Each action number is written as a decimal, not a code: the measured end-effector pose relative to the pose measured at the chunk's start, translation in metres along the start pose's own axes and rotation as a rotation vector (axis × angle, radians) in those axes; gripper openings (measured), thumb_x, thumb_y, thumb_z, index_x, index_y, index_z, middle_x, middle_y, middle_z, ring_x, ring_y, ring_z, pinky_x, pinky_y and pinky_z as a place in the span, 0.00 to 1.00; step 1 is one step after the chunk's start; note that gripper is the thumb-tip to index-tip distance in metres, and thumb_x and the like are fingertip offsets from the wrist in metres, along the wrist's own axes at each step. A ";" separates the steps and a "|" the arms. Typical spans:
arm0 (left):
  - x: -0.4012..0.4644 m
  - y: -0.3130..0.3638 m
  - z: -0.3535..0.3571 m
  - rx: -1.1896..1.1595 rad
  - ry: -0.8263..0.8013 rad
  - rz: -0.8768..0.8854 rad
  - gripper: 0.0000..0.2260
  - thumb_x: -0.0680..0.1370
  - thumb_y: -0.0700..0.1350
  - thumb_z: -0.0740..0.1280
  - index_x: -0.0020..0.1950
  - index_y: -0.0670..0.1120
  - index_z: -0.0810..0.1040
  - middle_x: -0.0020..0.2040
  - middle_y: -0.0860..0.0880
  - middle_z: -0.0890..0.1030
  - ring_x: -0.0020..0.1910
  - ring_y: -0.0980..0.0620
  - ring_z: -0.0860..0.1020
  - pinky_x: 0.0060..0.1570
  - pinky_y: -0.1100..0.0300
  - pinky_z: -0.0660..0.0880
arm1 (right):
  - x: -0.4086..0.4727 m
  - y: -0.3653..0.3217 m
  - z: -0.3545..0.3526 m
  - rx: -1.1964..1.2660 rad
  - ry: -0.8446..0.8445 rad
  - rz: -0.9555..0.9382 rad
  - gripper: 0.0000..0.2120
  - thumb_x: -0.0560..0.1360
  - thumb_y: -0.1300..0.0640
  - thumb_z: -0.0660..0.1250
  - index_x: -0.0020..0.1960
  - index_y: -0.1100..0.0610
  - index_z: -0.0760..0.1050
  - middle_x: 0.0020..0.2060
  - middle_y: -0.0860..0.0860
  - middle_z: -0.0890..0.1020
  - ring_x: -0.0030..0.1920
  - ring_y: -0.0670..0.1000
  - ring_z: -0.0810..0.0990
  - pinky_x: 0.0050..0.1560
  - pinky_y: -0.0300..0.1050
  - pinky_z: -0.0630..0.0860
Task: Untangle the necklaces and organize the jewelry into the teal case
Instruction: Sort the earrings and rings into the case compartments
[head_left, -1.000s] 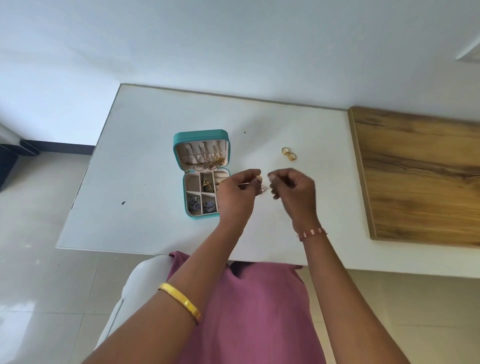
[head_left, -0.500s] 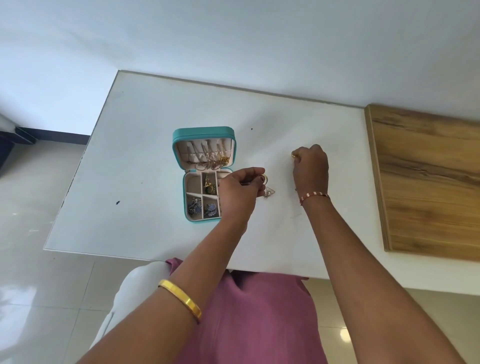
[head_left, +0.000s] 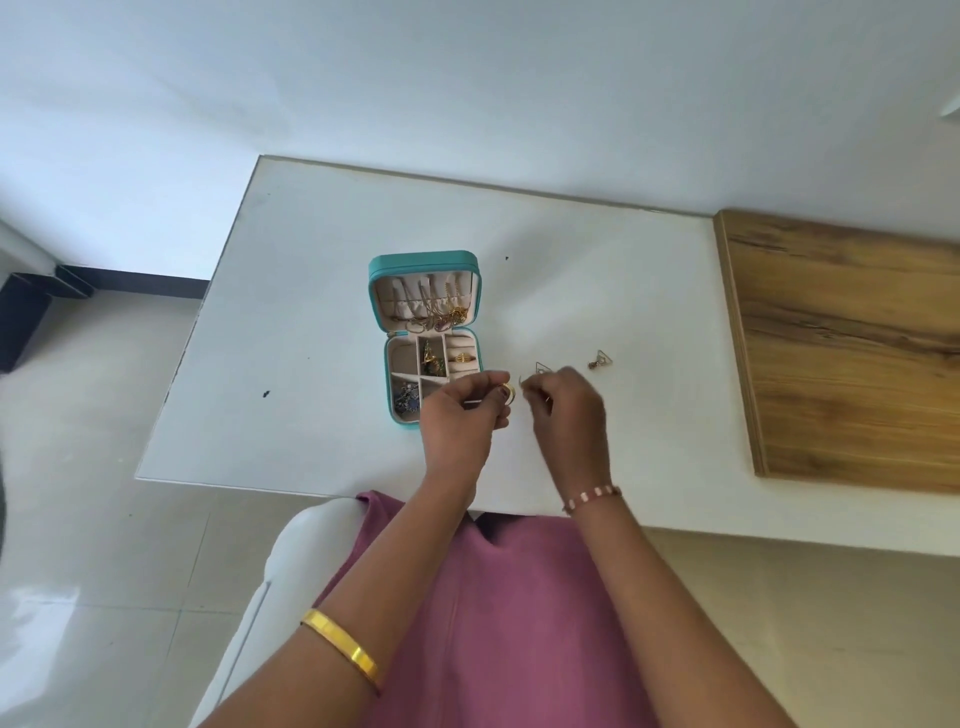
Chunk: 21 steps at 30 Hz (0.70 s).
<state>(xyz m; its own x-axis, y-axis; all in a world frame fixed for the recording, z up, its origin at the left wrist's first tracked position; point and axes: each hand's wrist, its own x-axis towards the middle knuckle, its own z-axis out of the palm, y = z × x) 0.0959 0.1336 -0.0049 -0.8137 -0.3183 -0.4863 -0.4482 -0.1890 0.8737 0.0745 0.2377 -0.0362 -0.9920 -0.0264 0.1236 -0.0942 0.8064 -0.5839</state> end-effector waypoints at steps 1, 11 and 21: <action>-0.004 -0.004 -0.005 0.012 0.007 -0.008 0.07 0.75 0.34 0.67 0.47 0.44 0.82 0.33 0.50 0.80 0.27 0.62 0.76 0.35 0.69 0.77 | -0.008 -0.001 0.003 -0.013 -0.032 0.008 0.06 0.73 0.66 0.66 0.47 0.64 0.81 0.41 0.60 0.81 0.44 0.58 0.79 0.44 0.38 0.68; -0.024 -0.021 -0.032 -0.013 0.042 -0.052 0.06 0.73 0.36 0.69 0.44 0.46 0.81 0.33 0.52 0.81 0.27 0.61 0.78 0.38 0.68 0.78 | -0.017 -0.008 0.002 -0.085 -0.115 0.046 0.08 0.73 0.65 0.65 0.49 0.63 0.81 0.45 0.60 0.77 0.49 0.59 0.76 0.44 0.46 0.74; -0.025 -0.026 -0.044 -0.048 0.081 -0.041 0.04 0.74 0.36 0.69 0.47 0.43 0.81 0.35 0.49 0.81 0.28 0.60 0.79 0.37 0.68 0.78 | -0.024 -0.036 -0.022 1.061 -0.353 0.637 0.08 0.76 0.67 0.62 0.42 0.60 0.78 0.34 0.53 0.83 0.31 0.49 0.78 0.34 0.38 0.76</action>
<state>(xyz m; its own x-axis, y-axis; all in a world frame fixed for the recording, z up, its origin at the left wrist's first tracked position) 0.1445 0.1058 -0.0157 -0.7615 -0.3835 -0.5225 -0.4606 -0.2470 0.8525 0.1039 0.2222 0.0000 -0.8396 -0.0981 -0.5342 0.5429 -0.1237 -0.8306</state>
